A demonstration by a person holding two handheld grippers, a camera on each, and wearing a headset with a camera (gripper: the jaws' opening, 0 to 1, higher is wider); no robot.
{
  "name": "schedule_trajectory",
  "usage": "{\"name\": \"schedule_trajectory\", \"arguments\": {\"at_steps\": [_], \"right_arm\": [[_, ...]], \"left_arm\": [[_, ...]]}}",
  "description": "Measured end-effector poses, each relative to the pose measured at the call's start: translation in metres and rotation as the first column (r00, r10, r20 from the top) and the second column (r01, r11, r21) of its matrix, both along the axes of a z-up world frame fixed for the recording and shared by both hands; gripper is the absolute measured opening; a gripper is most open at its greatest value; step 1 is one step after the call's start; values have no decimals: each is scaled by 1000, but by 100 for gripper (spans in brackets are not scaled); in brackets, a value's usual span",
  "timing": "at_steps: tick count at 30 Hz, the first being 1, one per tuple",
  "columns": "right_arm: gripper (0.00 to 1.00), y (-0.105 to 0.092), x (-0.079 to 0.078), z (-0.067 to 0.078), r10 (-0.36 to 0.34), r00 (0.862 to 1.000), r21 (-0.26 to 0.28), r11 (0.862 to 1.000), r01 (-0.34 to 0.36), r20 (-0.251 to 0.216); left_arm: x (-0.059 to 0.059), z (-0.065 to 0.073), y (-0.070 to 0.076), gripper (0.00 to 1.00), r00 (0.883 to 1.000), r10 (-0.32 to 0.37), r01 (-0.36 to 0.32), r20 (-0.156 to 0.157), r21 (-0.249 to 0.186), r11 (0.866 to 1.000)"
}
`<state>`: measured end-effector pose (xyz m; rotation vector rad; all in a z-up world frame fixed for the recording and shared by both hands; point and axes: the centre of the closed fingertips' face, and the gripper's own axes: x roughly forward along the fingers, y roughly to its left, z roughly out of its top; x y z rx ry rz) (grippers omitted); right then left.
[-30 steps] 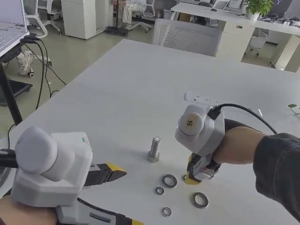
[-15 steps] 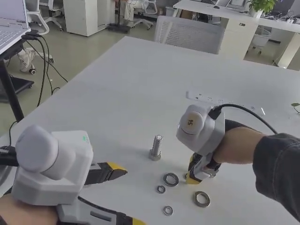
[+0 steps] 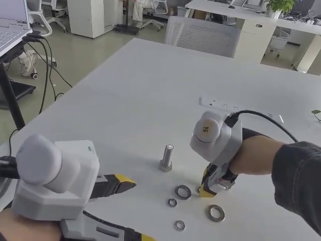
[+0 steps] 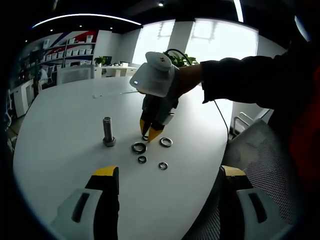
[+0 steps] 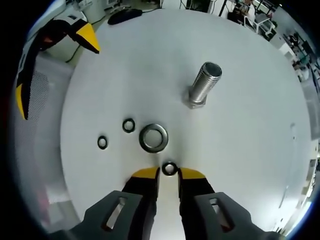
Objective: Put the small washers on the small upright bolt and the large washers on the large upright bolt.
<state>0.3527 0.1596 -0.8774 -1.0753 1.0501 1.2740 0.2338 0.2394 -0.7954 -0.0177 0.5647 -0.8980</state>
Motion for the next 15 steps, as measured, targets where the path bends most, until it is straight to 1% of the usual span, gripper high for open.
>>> {"name": "schedule_trajectory", "arguments": {"at_steps": [4,6,15], "right_arm": [[16,0,1,1,6,1000,3,1000,-6,1],[15,0,1,1,20,1000,2,1000,-20,5],[14,-1,1,1,18,1000,-6,1000,-17,13]], "left_arm": [[0,0,0,82,1000,-2,2,-1,1,1000],[1,0,0,82,1000,-2,2,-1,2,1000],[1,0,0,81,1000,-2,2,-2,3,1000]]}}
